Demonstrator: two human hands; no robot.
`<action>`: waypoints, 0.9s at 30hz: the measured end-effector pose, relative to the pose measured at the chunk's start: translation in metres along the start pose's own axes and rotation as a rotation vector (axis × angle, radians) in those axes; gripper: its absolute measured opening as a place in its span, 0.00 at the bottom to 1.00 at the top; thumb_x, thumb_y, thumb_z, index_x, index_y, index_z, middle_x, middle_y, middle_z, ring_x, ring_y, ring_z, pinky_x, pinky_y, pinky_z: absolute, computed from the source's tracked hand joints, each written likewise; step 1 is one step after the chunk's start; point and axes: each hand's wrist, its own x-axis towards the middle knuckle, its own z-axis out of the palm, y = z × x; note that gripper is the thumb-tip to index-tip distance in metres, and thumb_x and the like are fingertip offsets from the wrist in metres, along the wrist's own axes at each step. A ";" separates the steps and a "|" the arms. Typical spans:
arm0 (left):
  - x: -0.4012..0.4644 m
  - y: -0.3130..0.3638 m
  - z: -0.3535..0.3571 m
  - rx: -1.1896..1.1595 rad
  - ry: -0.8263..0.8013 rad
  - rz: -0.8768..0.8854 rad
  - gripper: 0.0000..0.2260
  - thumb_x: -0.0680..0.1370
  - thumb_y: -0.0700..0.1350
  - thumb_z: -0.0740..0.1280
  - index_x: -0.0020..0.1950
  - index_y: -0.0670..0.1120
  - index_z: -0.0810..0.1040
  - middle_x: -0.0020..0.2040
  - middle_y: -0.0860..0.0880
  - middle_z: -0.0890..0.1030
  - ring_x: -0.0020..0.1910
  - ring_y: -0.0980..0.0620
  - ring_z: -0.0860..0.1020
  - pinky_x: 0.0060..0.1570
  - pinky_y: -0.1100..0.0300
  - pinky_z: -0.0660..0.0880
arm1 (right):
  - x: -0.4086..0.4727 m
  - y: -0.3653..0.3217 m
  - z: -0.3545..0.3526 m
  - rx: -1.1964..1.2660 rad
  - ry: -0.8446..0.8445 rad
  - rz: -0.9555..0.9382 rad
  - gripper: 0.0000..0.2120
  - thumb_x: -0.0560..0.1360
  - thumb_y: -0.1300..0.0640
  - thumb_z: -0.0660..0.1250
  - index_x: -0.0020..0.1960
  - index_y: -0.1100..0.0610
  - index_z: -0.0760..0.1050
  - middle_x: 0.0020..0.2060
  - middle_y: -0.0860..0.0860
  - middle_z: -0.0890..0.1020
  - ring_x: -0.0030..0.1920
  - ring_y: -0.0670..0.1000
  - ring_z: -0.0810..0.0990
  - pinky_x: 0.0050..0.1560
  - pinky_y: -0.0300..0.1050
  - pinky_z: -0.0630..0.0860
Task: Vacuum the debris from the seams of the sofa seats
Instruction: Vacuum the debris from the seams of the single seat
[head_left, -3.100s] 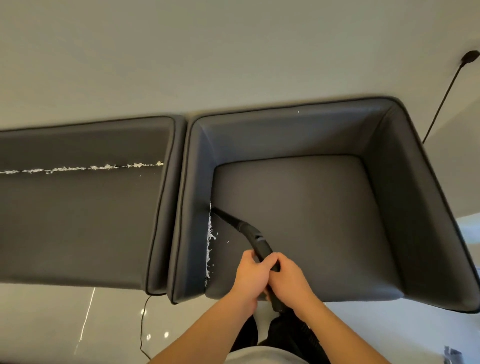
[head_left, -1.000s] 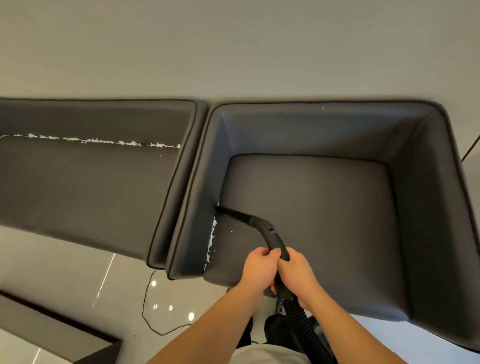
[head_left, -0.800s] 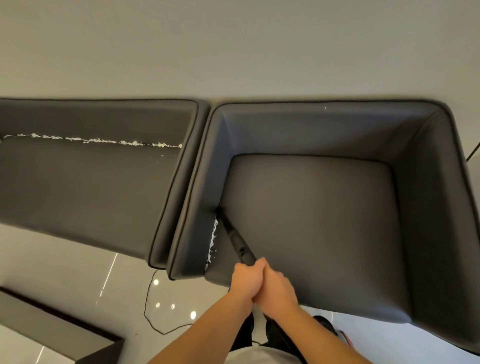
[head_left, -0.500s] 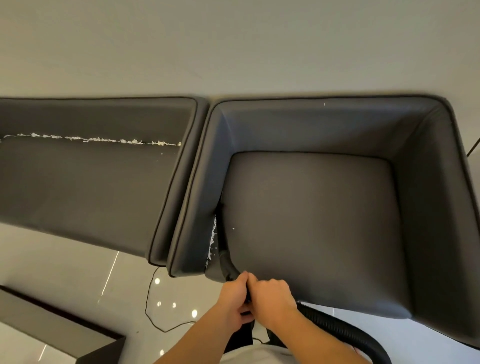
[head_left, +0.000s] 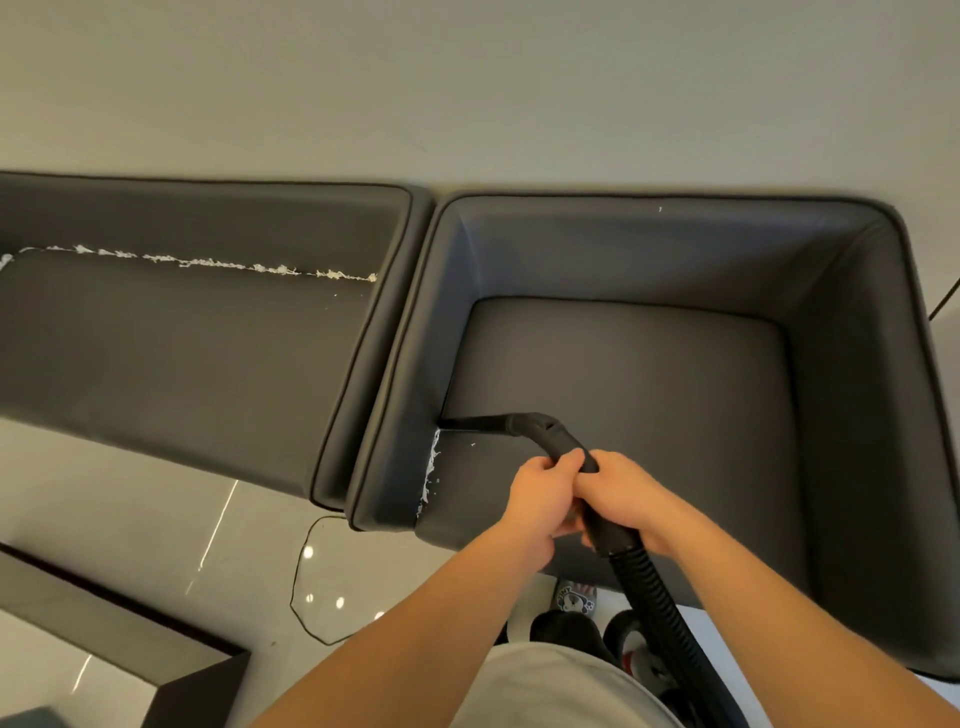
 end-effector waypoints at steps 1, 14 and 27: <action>-0.002 -0.005 0.003 0.006 -0.013 -0.015 0.10 0.82 0.50 0.66 0.57 0.44 0.78 0.50 0.45 0.83 0.45 0.48 0.82 0.41 0.54 0.82 | -0.005 0.006 0.000 -0.029 0.028 0.000 0.04 0.78 0.61 0.63 0.50 0.58 0.77 0.31 0.60 0.81 0.29 0.57 0.79 0.33 0.50 0.78; -0.022 -0.028 0.040 0.001 -0.030 -0.086 0.22 0.77 0.55 0.67 0.65 0.44 0.74 0.52 0.44 0.81 0.41 0.46 0.79 0.31 0.59 0.73 | -0.052 0.031 -0.005 -0.061 0.072 0.040 0.04 0.78 0.62 0.63 0.49 0.59 0.77 0.34 0.61 0.83 0.32 0.58 0.80 0.41 0.55 0.84; -0.004 -0.027 -0.003 -0.020 0.022 -0.013 0.13 0.80 0.48 0.69 0.63 0.44 0.78 0.55 0.43 0.84 0.55 0.45 0.83 0.51 0.46 0.84 | -0.024 0.038 0.015 0.138 0.026 0.015 0.08 0.76 0.58 0.69 0.54 0.60 0.77 0.32 0.60 0.80 0.29 0.56 0.78 0.33 0.48 0.77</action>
